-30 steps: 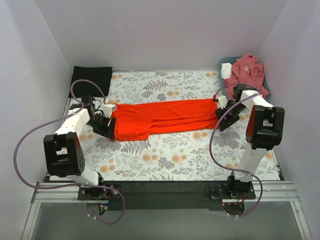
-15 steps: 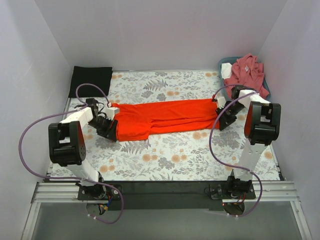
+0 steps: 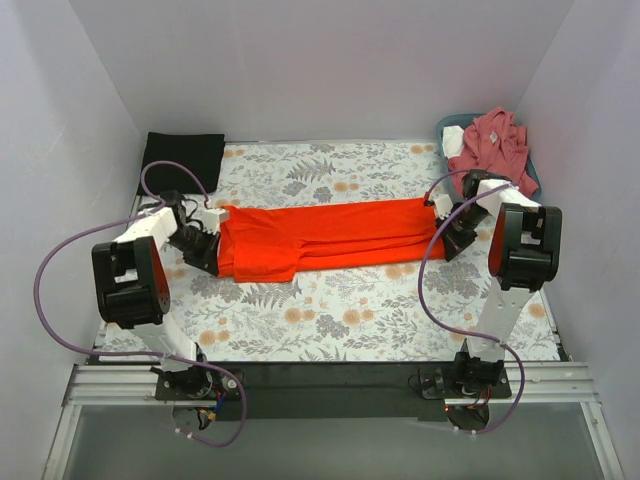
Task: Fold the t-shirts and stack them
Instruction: Fold the tshirt
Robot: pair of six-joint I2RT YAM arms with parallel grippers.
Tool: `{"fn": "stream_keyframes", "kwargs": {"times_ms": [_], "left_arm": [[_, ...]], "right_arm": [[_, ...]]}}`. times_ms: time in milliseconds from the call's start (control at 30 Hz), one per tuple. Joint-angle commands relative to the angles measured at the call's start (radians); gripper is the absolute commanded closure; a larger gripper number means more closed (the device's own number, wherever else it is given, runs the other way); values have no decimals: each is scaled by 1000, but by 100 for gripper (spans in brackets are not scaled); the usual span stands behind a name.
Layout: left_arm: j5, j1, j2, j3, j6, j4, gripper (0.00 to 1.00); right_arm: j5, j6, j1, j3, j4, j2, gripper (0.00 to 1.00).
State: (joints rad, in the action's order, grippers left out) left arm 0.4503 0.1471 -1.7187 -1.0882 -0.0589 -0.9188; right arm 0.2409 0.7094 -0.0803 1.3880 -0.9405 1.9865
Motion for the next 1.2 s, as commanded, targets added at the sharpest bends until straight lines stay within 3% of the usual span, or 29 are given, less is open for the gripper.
{"fn": "stream_keyframes", "kwargs": {"times_ms": [0, 133, 200, 233, 267, 300, 367, 467, 533, 700, 933, 1033, 1100, 1167], "left_arm": [[-27, 12, 28, -35, 47, -40, 100], [-9, 12, 16, -39, 41, -43, 100], [11, 12, 10, -56, 34, -61, 99], [21, 16, 13, -67, 30, -72, 74], [27, 17, 43, -81, 25, -81, 64], [42, 19, 66, -90, 24, -87, 58], [63, 19, 132, -113, 33, -142, 53], [108, 20, 180, -144, 51, -239, 53], [120, 17, 224, -112, 53, -261, 55], [120, -24, 235, 49, 53, -244, 57], [122, -75, 232, 162, 7, -57, 57], [107, -109, 232, 208, -15, 32, 57], [90, -129, 214, 231, -38, 95, 56], [91, -133, 194, 241, -70, 150, 56]], "right_arm": [[-67, 53, -3, 14, -12, -54, 99], [-77, 68, 5, -17, -12, -64, 99], [-72, 65, 8, -20, -29, -66, 76], [-69, 64, 8, -18, -37, -72, 67], [-72, 64, 8, -20, -46, -93, 48], [-75, 62, 8, -20, -47, -107, 41], [-83, 58, 7, -9, -66, -161, 40], [-37, 45, 8, 14, -93, -240, 45], [4, 6, 20, 20, -115, -277, 52], [181, -128, 152, -39, -84, -376, 54], [213, -402, 483, -148, 239, -384, 50], [244, -556, 589, -162, 386, -338, 50], [223, -593, 648, -156, 453, -290, 44], [199, -678, 729, -173, 508, -253, 47]]}}
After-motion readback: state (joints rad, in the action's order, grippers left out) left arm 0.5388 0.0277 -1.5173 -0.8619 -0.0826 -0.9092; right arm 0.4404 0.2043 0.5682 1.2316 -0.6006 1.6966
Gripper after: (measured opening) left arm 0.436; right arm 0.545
